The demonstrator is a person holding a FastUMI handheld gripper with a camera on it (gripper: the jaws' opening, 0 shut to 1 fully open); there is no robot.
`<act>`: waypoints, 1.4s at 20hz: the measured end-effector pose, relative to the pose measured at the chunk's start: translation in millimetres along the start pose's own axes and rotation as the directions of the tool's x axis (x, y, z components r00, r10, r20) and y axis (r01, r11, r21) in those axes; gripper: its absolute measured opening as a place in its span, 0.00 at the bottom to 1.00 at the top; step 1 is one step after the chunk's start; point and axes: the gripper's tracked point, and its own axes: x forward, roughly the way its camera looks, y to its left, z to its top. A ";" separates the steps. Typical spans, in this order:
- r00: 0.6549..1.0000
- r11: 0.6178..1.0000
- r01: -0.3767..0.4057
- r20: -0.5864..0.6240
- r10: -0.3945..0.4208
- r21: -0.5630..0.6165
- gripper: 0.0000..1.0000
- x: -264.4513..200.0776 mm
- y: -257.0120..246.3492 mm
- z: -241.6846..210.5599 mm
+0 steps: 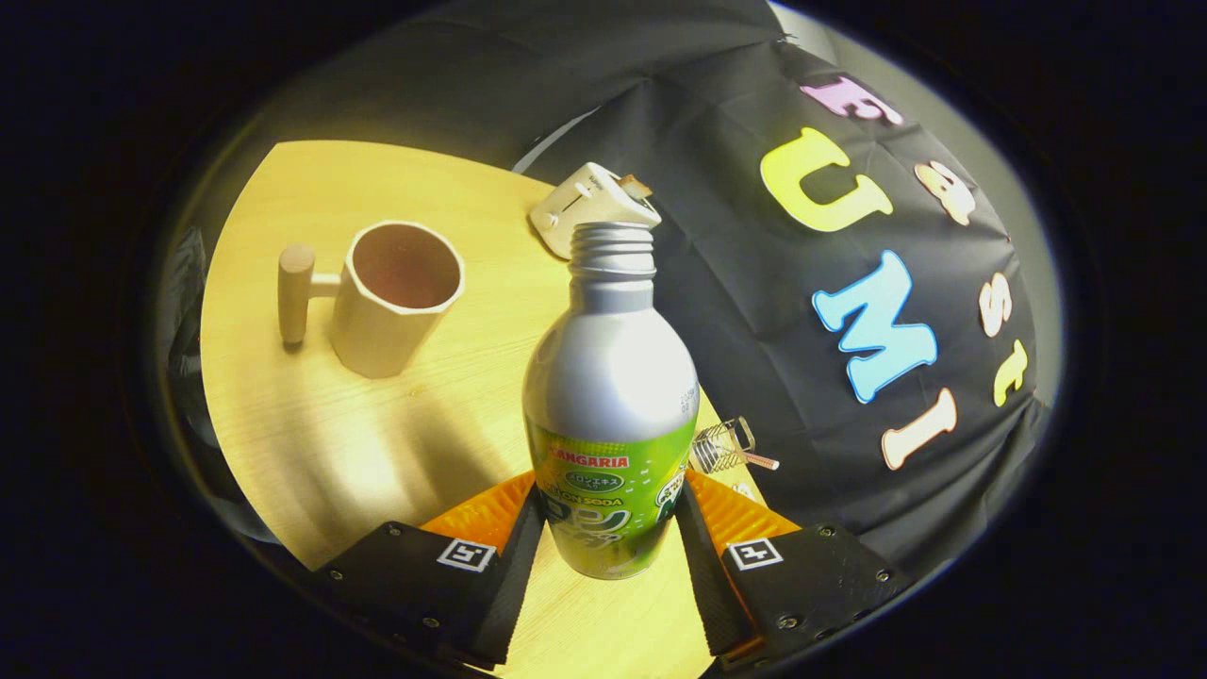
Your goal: Take the bottle from table, then pour the juice into the cup, finally place the bottle on the coaster
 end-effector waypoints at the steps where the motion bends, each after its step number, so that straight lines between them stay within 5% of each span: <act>1: 1.000 1.000 -0.002 -0.005 0.002 -0.022 0.75 -1.0 1.9 3.1; 16: 0.992 0.942 -0.073 -0.125 0.033 -0.328 0.75 1.8 22.3 22.1; 28: 0.977 0.836 -0.127 -0.211 0.014 -0.533 0.74 13.0 15.9 31.0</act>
